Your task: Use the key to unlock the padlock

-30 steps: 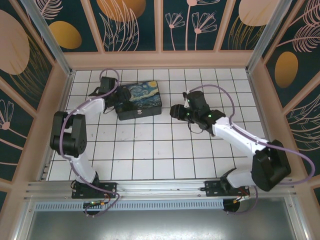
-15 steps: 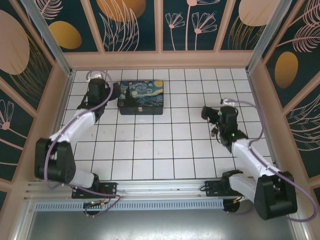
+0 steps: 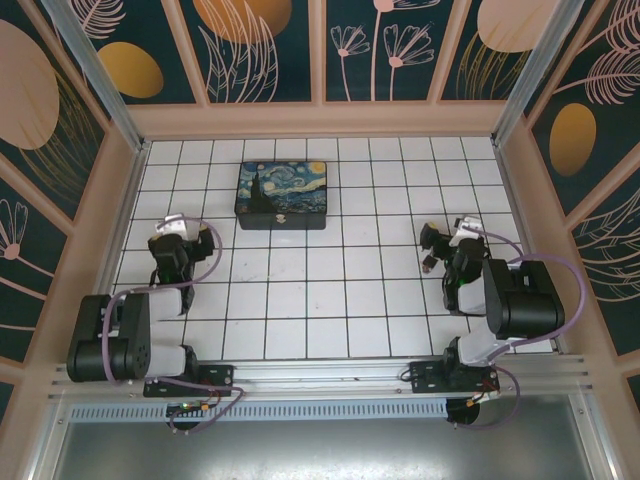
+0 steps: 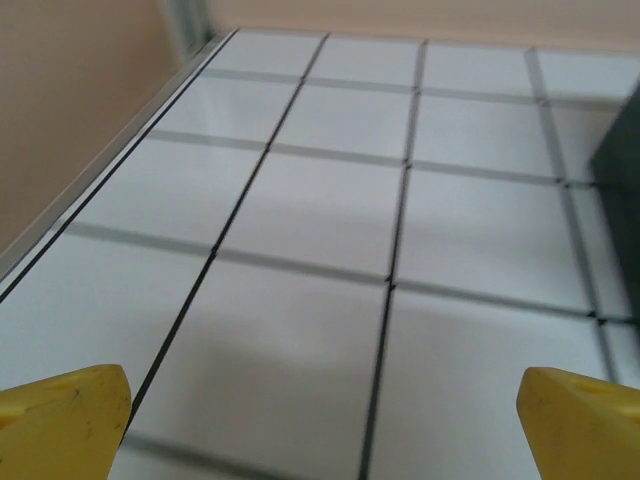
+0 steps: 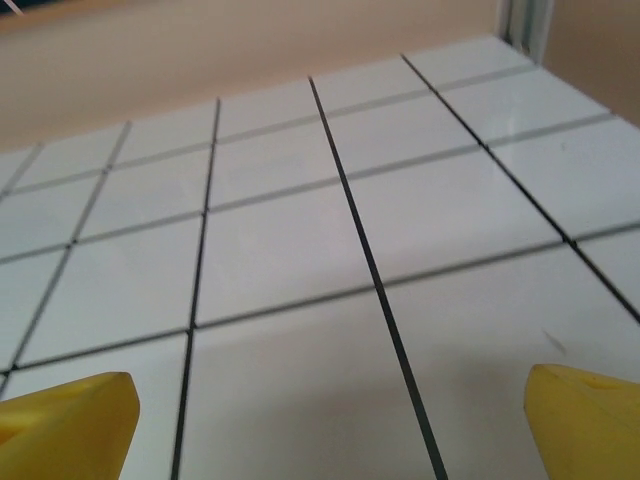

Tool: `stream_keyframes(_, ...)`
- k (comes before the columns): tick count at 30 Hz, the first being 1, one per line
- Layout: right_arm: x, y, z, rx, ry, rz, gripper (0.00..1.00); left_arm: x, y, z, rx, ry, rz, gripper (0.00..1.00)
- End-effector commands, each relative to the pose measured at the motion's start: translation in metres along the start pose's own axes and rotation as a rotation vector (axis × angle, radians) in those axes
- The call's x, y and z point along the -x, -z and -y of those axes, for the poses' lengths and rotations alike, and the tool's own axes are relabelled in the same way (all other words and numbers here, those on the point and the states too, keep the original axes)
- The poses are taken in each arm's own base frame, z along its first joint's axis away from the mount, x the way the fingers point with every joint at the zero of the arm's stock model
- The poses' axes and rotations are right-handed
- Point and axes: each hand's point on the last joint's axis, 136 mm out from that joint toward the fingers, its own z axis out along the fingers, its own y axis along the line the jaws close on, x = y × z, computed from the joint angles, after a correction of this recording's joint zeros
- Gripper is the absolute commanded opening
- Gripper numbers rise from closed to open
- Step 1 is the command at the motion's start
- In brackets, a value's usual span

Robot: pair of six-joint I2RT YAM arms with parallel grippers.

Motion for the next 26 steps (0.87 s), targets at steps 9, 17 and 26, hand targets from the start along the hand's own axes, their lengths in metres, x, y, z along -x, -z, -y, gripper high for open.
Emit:
stream_keyframes(9,0.037,0.005,-0.01,0.077,0.02,0.151,0.99,0.038,0.006,0.027,-0.129,0.014,0.247,0.99)
stream_keyframes(17,0.037,0.004,-0.009,0.068,0.02,0.151,0.99,0.039,0.007,0.019,-0.058,0.03,0.263,0.99)
stream_keyframes(26,0.037,0.004,-0.009,0.066,0.021,0.151,0.99,0.039,0.007,0.02,-0.063,0.029,0.264,0.99)
